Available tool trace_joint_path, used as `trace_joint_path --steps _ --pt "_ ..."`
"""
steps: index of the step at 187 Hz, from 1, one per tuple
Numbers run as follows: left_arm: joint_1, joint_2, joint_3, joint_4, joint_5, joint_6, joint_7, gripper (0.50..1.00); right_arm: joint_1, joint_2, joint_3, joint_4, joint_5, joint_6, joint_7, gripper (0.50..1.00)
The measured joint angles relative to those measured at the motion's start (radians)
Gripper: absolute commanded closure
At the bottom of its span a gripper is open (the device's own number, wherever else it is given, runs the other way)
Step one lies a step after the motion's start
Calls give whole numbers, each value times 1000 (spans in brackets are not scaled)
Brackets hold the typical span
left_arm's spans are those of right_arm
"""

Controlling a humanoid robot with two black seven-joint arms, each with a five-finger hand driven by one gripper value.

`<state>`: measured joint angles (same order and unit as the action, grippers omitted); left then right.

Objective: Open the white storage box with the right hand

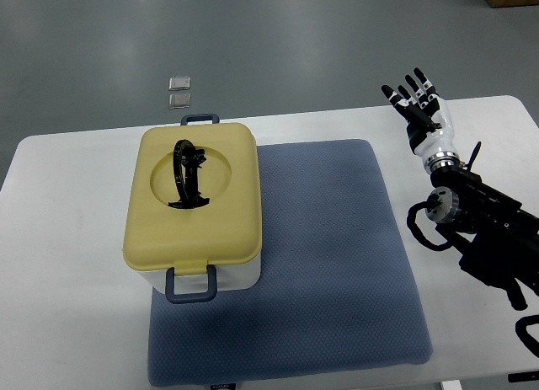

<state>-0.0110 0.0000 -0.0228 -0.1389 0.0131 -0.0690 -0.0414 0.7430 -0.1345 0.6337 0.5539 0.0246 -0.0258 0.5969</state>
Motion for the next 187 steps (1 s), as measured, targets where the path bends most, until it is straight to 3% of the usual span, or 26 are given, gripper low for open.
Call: trace_joint_path --steps 35,187 --pt "0 0 0 -1 1 0 0 500 2 -1 0 0 0 -40 0 574" --pt "0 0 -2 -1 1 0 0 500 3 6 1 1 2 -46 1 574"
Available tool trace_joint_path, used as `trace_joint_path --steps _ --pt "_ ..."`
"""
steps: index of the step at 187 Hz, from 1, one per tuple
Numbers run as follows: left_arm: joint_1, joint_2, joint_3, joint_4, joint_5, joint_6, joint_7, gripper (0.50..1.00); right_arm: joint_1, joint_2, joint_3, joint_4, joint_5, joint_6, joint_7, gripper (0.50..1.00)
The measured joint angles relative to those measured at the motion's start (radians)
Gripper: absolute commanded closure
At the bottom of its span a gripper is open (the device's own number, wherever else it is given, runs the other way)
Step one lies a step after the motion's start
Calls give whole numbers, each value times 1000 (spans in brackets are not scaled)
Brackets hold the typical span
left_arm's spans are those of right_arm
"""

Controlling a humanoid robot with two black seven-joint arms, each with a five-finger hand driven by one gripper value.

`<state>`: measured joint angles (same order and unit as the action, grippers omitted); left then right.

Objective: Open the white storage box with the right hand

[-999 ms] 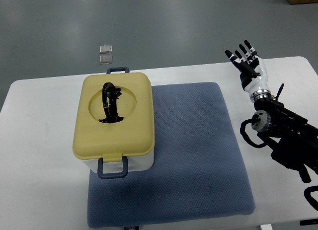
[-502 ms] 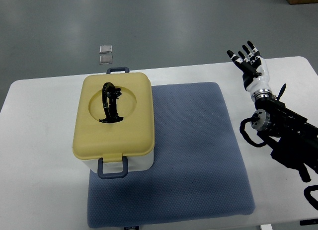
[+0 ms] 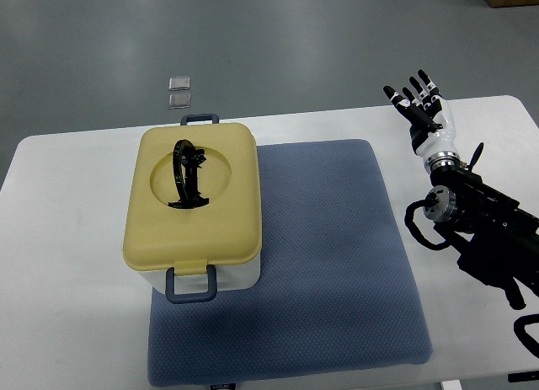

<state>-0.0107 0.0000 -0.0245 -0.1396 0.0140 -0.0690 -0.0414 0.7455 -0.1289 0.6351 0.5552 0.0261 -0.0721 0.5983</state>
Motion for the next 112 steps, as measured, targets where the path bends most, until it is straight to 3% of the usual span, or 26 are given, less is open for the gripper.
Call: trace_joint_path --steps 112 --pt "0 0 0 1 0 0 0 500 -3 -2 -2 0 -2 3 0 574"
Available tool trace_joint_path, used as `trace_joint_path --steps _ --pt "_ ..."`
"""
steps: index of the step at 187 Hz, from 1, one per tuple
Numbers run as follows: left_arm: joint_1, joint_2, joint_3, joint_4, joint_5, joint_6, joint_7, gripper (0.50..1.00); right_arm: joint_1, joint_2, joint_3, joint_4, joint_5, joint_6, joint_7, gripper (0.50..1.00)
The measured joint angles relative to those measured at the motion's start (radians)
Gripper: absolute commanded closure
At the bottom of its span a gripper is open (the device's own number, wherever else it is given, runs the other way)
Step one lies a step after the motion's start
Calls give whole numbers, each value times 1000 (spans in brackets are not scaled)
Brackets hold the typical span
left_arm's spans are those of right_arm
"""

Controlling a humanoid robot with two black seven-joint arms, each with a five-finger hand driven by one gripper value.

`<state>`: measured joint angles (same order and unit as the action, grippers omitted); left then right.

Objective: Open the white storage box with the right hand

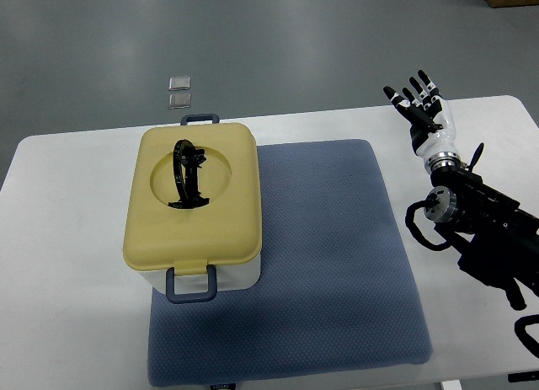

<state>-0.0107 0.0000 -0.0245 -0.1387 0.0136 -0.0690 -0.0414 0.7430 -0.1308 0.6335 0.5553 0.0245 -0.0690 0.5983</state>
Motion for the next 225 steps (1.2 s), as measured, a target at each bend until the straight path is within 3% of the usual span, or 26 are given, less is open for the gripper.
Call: trace_joint_path --steps 225 --pt "0 0 1 1 0 0 0 500 35 -2 -1 -4 9 -3 -7 574"
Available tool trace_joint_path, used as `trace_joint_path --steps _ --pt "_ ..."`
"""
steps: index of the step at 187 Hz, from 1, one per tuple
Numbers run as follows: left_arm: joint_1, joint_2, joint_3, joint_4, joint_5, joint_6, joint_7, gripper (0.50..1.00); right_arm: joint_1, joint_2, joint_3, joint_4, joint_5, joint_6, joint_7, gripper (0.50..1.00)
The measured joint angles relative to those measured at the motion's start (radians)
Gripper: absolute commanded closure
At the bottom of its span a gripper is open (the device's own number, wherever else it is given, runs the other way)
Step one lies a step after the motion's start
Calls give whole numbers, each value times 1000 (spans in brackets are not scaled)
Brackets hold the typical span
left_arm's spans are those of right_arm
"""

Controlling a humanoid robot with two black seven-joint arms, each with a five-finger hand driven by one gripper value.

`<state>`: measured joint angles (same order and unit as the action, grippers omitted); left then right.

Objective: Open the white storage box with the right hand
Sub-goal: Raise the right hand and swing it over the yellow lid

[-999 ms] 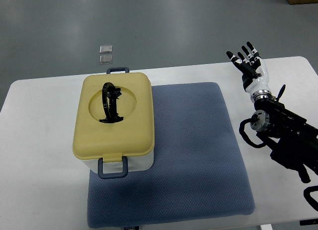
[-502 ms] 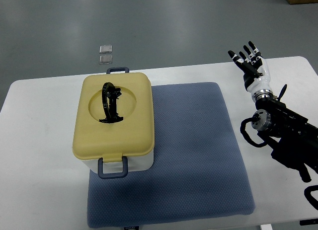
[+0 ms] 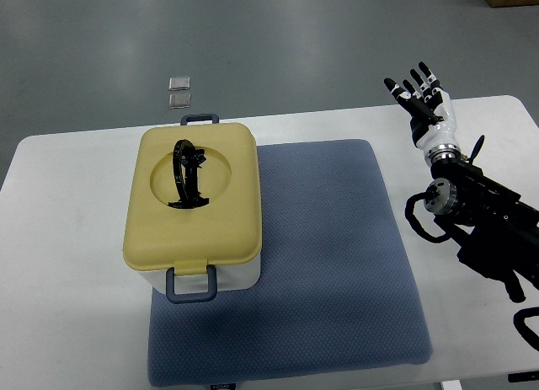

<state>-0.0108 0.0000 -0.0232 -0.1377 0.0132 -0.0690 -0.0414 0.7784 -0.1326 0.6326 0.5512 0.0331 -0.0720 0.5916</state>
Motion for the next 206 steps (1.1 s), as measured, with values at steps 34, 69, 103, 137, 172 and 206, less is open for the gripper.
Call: trace_joint_path --steps 34,69,103,137,172,206 --pt "-4 0 2 0 0 0 0 500 38 -15 -16 7 -16 -25 -2 574" --pt "-5 0 2 0 0 0 0 500 95 -40 -51 24 -109 -58 -7 576" --pt "-5 0 2 0 0 0 0 500 202 -75 -122 46 -334 -69 -32 579" --pt "-6 0 2 0 0 0 0 500 324 -129 -212 54 -569 0 -31 579" --pt "-6 0 2 0 0 0 0 500 420 -192 -268 136 -861 104 -10 579" --pt "-6 0 2 0 0 0 0 500 495 -233 -278 290 -1226 185 18 581"
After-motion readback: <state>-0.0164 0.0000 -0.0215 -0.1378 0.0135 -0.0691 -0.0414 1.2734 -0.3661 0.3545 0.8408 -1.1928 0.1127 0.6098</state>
